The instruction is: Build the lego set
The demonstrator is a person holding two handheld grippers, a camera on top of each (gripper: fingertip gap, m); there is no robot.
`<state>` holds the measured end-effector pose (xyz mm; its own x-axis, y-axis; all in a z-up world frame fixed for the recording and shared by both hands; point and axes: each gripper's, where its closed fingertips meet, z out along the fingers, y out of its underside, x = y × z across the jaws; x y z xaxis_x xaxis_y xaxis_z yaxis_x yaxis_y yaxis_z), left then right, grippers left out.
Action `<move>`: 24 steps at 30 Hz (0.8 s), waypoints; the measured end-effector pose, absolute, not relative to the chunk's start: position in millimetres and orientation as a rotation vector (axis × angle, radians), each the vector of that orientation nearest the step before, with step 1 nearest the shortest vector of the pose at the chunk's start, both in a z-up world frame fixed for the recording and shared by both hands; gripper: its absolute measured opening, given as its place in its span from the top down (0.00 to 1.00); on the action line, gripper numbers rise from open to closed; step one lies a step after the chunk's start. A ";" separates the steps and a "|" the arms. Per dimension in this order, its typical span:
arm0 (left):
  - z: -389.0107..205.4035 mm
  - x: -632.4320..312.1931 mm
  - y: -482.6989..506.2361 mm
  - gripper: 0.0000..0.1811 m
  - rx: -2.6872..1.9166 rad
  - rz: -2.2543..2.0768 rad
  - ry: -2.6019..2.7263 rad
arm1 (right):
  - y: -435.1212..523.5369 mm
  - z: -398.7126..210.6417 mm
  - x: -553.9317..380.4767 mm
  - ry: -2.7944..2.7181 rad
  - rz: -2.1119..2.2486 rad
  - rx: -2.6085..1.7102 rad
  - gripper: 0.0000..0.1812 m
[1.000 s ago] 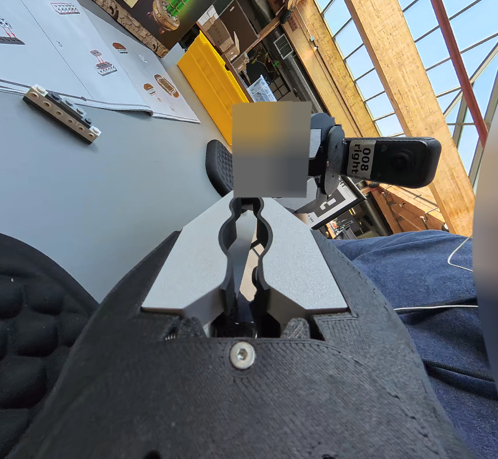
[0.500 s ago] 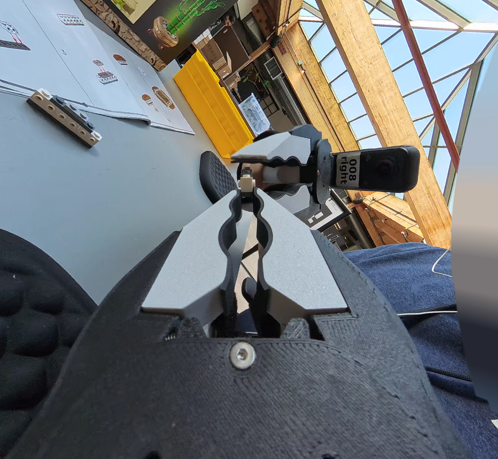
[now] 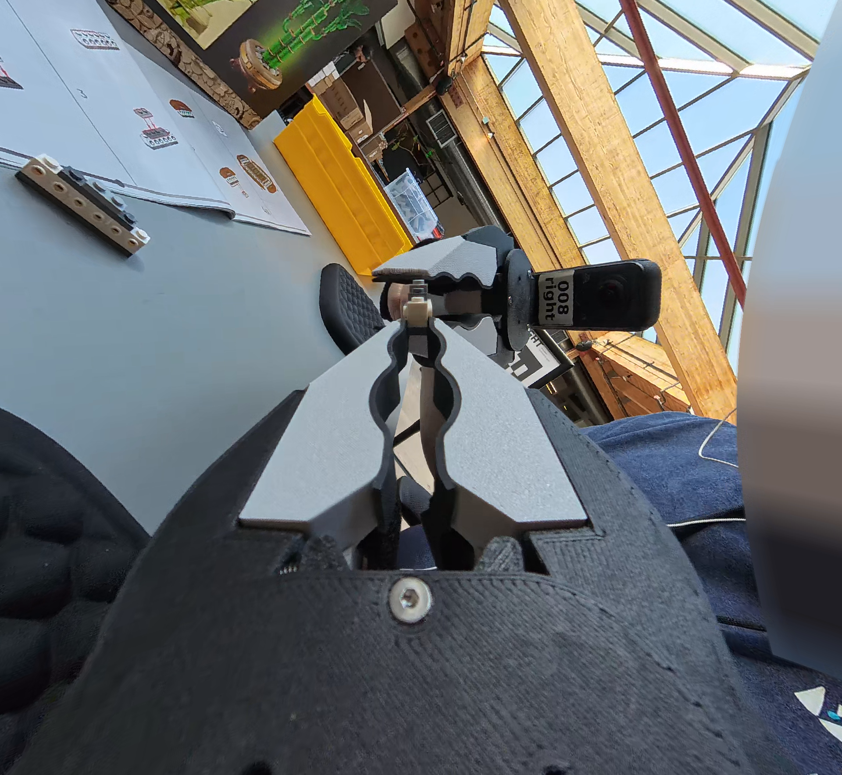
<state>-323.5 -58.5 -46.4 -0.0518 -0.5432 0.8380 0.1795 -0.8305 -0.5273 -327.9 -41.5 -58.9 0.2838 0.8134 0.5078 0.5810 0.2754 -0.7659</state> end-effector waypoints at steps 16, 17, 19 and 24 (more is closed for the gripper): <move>-48.6 -324.4 -58.2 0.97 -1.735 -1.934 0.398 | -59.1 -49.7 -312.6 -1.251 0.543 -1.439 0.79; -49.1 -323.4 -60.1 0.97 -1.733 -1.914 0.438 | -61.9 -48.4 -311.5 -1.218 0.666 -1.474 0.79; -47.9 -319.5 -68.4 0.97 -1.712 -1.867 0.567 | -61.1 -46.8 -306.8 -1.112 0.901 -1.571 0.80; -45.4 -309.8 -86.2 0.97 -1.657 -1.699 0.840 | -72.3 -40.3 -302.2 -0.946 1.407 -1.643 0.88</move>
<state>-309.8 -86.2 -45.4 -0.0268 -0.7921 0.6098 -0.0036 -0.6099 -0.7925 -302.2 -72.3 -40.3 0.1180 0.8961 -0.4278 0.0575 -0.4363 -0.8980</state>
